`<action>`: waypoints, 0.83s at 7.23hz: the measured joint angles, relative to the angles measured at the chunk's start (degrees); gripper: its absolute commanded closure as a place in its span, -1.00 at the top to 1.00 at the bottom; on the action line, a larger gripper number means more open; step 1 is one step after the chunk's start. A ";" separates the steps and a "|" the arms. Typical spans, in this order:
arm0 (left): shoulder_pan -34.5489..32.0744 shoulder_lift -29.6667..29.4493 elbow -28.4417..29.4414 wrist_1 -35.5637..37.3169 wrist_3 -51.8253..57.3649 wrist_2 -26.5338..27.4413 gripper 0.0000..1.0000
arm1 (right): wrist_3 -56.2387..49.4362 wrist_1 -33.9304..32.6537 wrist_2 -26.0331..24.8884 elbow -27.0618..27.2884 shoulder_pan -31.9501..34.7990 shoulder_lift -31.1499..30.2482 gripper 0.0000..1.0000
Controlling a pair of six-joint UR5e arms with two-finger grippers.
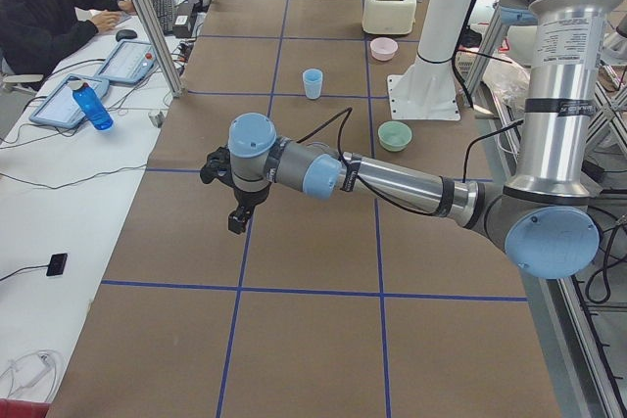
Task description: Stack blue cups with both arms
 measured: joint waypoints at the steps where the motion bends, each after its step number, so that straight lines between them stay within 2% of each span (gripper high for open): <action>1: -0.74 -0.01 0.70 0.08 0.77 -0.11 0.94 | -3.85 0.37 0.90 -2.33 1.83 -0.99 1.00; 2: -1.11 -0.11 1.05 0.40 1.02 -0.13 0.94 | -5.84 2.39 1.31 -4.77 2.88 -1.90 1.00; 4: -1.47 -0.44 1.30 1.20 1.12 -0.18 0.94 | -6.41 10.47 1.48 -10.79 3.71 -3.22 1.00; 6: -1.55 -0.59 1.30 1.36 1.13 -0.17 0.94 | -6.99 14.43 1.25 -12.63 4.11 -3.32 1.00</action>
